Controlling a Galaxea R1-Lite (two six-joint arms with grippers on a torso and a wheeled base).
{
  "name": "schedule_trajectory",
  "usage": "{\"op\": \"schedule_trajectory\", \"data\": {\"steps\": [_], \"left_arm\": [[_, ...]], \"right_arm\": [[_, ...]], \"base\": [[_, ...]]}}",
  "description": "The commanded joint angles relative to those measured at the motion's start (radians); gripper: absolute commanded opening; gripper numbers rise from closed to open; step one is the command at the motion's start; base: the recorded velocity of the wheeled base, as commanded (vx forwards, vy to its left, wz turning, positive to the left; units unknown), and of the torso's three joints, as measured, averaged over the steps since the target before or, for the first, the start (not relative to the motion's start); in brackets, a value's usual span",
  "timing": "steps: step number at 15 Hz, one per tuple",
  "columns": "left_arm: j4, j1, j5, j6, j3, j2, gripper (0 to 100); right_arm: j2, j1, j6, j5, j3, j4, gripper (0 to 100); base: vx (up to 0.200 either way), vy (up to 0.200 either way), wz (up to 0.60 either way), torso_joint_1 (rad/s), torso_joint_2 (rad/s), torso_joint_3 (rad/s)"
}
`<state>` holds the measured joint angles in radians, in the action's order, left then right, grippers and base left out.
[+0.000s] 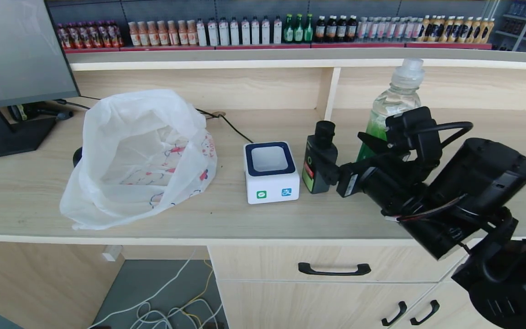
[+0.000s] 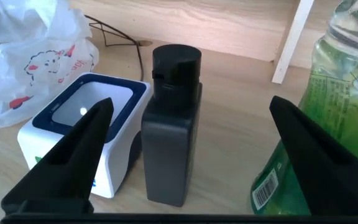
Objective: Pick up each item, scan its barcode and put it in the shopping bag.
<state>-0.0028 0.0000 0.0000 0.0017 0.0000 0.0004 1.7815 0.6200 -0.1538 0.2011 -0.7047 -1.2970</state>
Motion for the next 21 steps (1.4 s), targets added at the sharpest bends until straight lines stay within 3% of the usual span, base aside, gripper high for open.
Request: {"op": "schedule_trajectory", "data": {"steps": [1, 7, 16, 21], "left_arm": [[-0.002, 0.0, 0.0, 0.0, 0.0, 0.0, 100], [0.0, 0.0, 0.0, 0.0, 0.0, 0.0, 100], [-0.002, 0.0, 0.0, 0.0, 0.0, 0.0, 100], [-0.002, 0.0, 0.0, 0.0, 0.0, 0.0, 100]], "right_arm": [[0.068, 0.003, 0.0, 0.012, -0.053, -0.002, 100], [0.161, 0.02, 0.079, 0.124, -0.18, -0.004, 100], [0.197, 0.018, 0.089, 0.222, -0.223, -0.004, 100], [0.216, 0.018, 0.089, 0.225, -0.222, -0.008, 100]], "base": [[0.0, 0.0, 0.0, 0.0, 0.0, 0.0], [0.0, 0.0, 0.0, 0.0, 0.0, 0.0], [0.0, 0.0, 0.0, 0.0, 0.0, 0.0], [0.0, 0.0, 0.0, 0.0, 0.0, 0.0]]}}
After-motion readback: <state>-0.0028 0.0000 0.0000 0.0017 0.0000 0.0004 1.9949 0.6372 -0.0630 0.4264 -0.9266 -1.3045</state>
